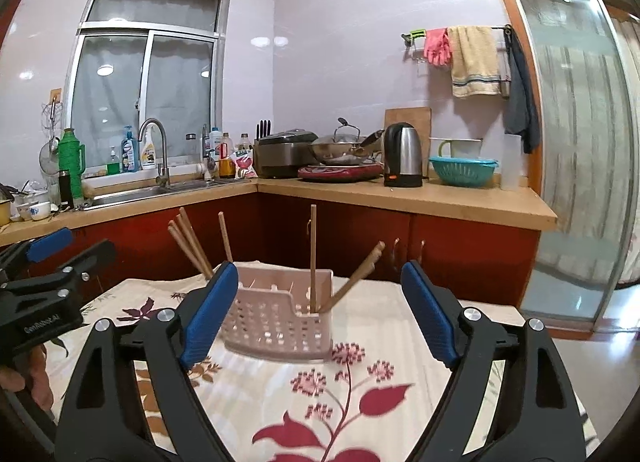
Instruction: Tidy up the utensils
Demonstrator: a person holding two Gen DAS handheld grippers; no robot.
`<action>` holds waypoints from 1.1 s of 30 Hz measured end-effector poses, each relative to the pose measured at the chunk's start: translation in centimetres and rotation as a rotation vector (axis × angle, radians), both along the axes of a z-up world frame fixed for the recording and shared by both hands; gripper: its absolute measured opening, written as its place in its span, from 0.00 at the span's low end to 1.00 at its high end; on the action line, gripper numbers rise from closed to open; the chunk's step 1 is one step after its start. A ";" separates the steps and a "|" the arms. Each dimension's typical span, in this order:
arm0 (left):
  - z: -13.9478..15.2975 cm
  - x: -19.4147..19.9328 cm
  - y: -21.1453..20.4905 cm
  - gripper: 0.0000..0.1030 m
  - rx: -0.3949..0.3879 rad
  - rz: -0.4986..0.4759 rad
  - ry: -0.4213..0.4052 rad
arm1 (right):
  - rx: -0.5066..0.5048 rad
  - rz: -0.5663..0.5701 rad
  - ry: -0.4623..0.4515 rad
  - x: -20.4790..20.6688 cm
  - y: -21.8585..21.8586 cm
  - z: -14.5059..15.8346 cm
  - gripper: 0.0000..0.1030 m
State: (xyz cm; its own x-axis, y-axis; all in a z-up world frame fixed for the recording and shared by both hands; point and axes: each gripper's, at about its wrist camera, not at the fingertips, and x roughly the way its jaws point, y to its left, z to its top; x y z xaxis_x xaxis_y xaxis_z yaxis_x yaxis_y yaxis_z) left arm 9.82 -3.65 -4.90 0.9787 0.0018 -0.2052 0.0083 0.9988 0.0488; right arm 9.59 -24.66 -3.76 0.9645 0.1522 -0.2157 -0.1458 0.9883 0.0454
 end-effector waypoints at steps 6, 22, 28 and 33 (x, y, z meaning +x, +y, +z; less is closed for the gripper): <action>0.3 -2.4 0.4 0.83 -0.009 0.025 -0.006 | -0.007 -0.006 0.004 -2.4 -0.1 0.2 0.81; 0.5 -5.6 1.0 0.83 -0.020 0.026 -0.017 | -0.015 -0.026 -0.012 -5.1 -0.4 1.0 0.82; 0.5 -5.6 1.0 0.83 -0.021 0.027 -0.022 | -0.014 -0.024 -0.012 -5.1 -0.4 1.0 0.82; 0.5 -6.0 1.1 0.83 -0.025 0.028 -0.027 | -0.016 -0.025 -0.016 -5.4 -0.5 1.1 0.82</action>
State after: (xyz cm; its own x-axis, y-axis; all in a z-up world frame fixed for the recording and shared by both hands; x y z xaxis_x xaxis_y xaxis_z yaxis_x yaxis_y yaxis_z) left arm 3.84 -2.58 -4.39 0.9836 0.0241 -0.1790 -0.0202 0.9995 0.0236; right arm 4.20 -25.12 -2.66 0.9714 0.1245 -0.2024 -0.1215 0.9922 0.0271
